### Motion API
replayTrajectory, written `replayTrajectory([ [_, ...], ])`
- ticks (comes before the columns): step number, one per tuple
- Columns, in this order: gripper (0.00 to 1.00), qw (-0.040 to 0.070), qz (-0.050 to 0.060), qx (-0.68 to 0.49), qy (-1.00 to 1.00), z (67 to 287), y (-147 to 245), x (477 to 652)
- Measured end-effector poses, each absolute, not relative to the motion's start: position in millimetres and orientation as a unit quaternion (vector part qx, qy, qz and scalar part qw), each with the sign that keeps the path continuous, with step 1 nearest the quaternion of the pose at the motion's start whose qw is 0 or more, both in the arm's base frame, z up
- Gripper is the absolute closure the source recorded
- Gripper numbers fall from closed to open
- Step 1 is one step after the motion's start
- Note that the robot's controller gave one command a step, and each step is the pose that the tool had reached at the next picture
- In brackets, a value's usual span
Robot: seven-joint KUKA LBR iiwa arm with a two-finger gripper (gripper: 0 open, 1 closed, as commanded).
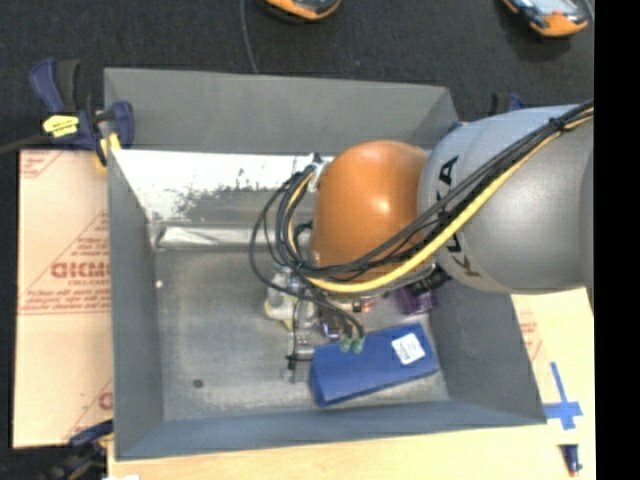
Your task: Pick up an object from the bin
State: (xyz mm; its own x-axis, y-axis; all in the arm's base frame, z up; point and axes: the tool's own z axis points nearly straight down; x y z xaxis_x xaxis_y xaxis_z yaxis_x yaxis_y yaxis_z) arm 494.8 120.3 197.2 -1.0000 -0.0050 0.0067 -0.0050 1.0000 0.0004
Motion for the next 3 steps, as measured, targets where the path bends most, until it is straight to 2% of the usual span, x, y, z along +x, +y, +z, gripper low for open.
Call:
replayTrajectory([
  [1, 0.00, -0.001, -0.001, 0.000, -1.000, 202, 120, 496.6],
  [2, 0.00, -0.003, -0.001, -0.004, -1.000, 116, 33, 497.7],
  [3, 0.00, -0.011, -0.005, -0.097, -0.995, 142, 40, 554.9],
])
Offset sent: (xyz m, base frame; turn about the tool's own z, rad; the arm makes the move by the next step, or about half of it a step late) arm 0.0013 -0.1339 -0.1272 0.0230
